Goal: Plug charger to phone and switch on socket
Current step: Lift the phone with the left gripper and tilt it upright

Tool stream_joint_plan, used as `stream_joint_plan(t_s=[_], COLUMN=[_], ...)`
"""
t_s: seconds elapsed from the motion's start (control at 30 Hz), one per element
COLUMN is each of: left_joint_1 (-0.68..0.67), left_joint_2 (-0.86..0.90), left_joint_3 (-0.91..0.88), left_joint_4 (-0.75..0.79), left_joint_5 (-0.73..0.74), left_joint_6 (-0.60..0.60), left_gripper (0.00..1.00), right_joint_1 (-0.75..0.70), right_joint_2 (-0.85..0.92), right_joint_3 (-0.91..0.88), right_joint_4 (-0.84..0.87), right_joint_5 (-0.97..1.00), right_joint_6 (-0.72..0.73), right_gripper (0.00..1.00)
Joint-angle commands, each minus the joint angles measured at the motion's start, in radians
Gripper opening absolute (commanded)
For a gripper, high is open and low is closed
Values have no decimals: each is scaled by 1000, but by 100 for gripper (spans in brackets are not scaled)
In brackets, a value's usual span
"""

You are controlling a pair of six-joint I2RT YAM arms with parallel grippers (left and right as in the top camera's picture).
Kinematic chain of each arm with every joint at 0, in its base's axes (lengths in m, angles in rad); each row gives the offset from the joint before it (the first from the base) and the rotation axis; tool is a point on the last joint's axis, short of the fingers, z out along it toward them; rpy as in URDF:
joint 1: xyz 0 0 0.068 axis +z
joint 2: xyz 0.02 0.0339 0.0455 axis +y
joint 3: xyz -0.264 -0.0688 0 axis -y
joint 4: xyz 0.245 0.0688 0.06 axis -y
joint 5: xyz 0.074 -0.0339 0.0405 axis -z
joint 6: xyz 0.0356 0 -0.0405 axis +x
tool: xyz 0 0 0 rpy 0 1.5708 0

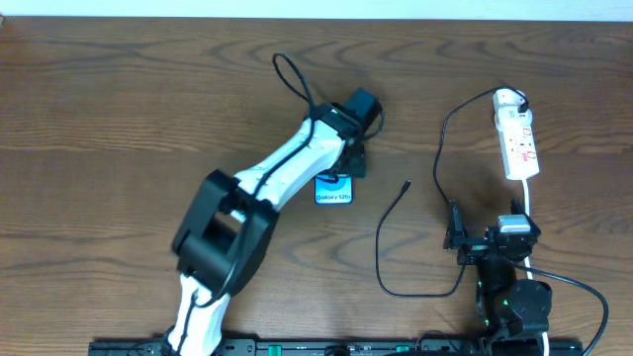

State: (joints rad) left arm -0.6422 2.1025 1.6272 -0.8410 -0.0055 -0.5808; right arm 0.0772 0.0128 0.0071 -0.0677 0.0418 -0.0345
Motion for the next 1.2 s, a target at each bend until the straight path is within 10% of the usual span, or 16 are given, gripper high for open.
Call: stream_joint_plan(t_s=[0.0, 0.3, 0.7, 1.17], left_joint_1=[4, 7, 150, 366], left_joint_2=[-115, -171, -171, -171], left_joint_3=[8, 8, 8, 8], left_joint_4=[-14, -20, 72, 174], left_joint_5=[46, 281, 1008, 1255], left_joint_6=[-8, -8, -10, -357], left_gripper=[75, 75, 75, 75], right_joint_1=[5, 5, 5, 5], right_joint_2=[-4, -4, -4, -4], right_joint_3=[-2, -2, -2, -2], right_joint_4=[-3, -3, -3, -3], right_joint_5=[8, 8, 8, 8], right_joint_6=[-8, -8, -8, -8], right_gripper=[99, 99, 99, 99])
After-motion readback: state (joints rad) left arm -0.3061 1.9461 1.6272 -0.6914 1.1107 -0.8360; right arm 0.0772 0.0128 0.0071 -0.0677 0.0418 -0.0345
